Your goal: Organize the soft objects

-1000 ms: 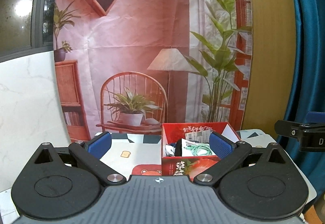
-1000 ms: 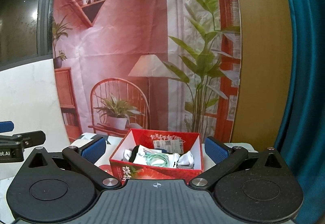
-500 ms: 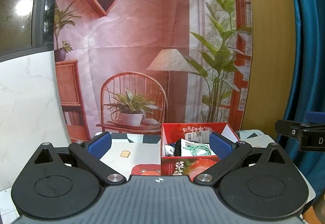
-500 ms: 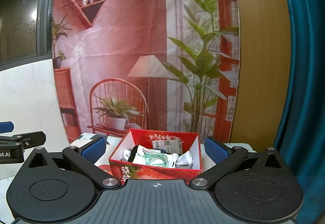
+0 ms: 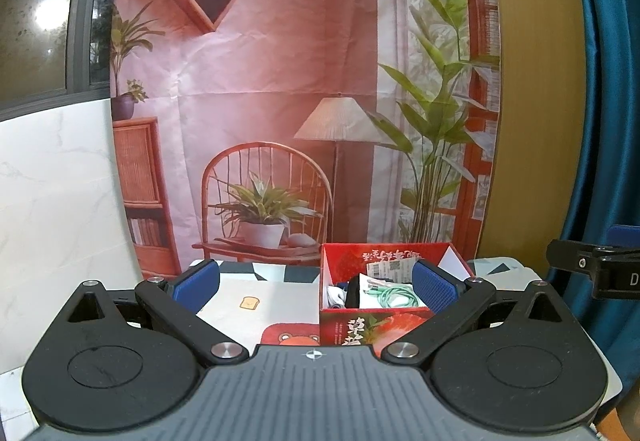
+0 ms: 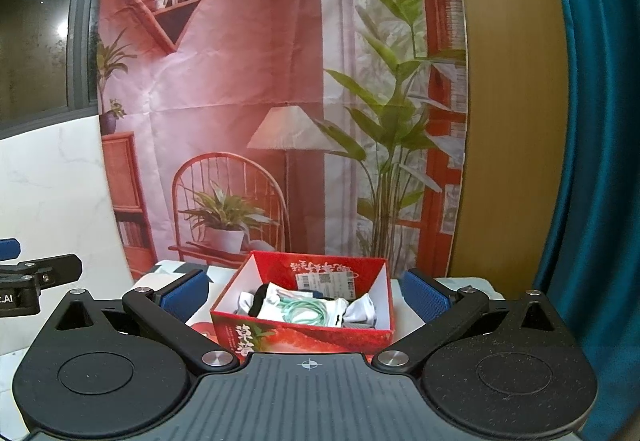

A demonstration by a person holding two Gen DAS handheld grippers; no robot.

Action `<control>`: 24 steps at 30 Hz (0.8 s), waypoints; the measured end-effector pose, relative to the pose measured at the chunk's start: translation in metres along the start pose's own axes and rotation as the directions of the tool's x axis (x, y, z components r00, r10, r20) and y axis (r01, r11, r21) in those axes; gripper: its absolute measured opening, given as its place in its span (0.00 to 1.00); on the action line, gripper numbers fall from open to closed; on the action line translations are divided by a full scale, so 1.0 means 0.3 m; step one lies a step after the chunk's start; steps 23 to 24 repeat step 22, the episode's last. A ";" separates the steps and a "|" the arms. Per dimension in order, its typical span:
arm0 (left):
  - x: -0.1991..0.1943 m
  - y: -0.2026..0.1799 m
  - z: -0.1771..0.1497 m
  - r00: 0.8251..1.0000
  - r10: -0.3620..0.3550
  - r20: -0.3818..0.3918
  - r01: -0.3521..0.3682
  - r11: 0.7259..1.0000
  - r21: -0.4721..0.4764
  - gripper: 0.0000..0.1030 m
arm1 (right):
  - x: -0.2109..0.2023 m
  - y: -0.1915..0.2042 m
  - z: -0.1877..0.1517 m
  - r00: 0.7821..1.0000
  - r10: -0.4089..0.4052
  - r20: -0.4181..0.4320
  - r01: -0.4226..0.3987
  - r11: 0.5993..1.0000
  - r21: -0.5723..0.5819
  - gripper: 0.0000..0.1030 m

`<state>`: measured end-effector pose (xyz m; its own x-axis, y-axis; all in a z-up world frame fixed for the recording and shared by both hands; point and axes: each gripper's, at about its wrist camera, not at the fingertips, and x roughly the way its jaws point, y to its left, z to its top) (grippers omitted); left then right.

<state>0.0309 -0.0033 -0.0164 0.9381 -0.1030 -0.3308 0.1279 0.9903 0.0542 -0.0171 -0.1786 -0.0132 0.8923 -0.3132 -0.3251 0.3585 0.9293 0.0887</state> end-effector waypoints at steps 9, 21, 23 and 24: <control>-0.002 0.005 -0.002 1.000 -0.002 -0.003 0.002 1.000 -0.007 1.00 | 0.007 -0.007 -0.004 1.000 -0.002 -0.009 0.002 1.000 0.011 1.00; -0.001 0.013 -0.007 1.000 -0.010 -0.001 0.010 1.000 -0.017 1.00 | 0.007 -0.009 -0.007 1.000 -0.002 -0.012 0.002 1.000 0.011 1.00; 0.000 0.011 -0.007 1.000 -0.009 -0.003 0.009 1.000 -0.018 1.00 | 0.008 -0.008 -0.009 1.000 -0.002 -0.012 0.002 1.000 0.011 1.00; 0.000 0.011 -0.007 1.000 -0.009 -0.003 0.009 1.000 -0.018 1.00 | 0.008 -0.008 -0.009 1.000 -0.002 -0.012 0.002 1.000 0.011 1.00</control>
